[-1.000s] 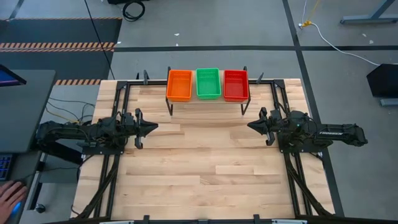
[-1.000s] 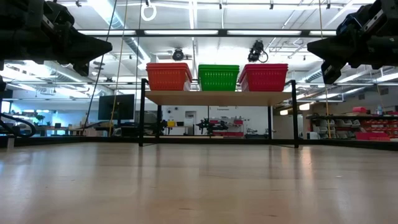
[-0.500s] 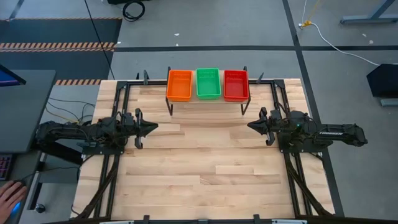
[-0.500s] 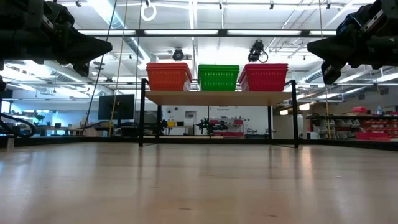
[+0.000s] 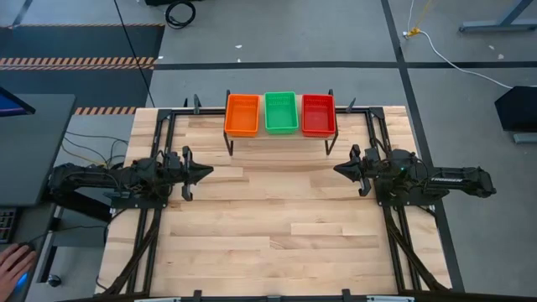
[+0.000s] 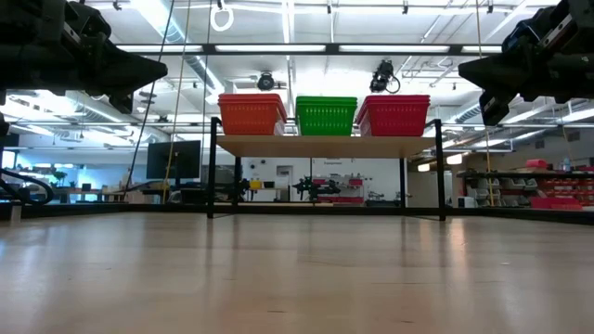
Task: Stack baskets on shelf by color
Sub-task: Return to Home Position
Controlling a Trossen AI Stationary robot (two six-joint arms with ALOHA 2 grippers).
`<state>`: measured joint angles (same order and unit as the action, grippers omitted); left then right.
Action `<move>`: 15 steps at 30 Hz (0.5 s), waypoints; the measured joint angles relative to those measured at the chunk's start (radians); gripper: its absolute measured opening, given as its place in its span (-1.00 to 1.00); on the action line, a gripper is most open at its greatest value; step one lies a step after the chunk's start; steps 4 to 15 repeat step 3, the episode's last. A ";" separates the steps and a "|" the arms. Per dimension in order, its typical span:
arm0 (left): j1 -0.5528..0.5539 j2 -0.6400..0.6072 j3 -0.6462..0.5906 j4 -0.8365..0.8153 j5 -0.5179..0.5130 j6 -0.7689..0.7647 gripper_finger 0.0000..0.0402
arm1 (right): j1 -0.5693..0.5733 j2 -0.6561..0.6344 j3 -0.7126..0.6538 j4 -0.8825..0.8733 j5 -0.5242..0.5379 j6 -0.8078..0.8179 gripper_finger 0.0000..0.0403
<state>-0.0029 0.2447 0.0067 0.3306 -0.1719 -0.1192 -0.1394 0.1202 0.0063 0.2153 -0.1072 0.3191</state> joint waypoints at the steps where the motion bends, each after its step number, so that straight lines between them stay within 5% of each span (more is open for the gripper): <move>1: 0.000 0.000 0.000 0.000 0.000 0.000 -0.83 | 0.000 0.000 0.000 0.000 0.000 0.000 -0.94; 15: 0.000 0.000 0.000 0.000 0.000 0.000 -0.81 | 0.000 0.000 0.000 0.000 0.000 0.000 -0.94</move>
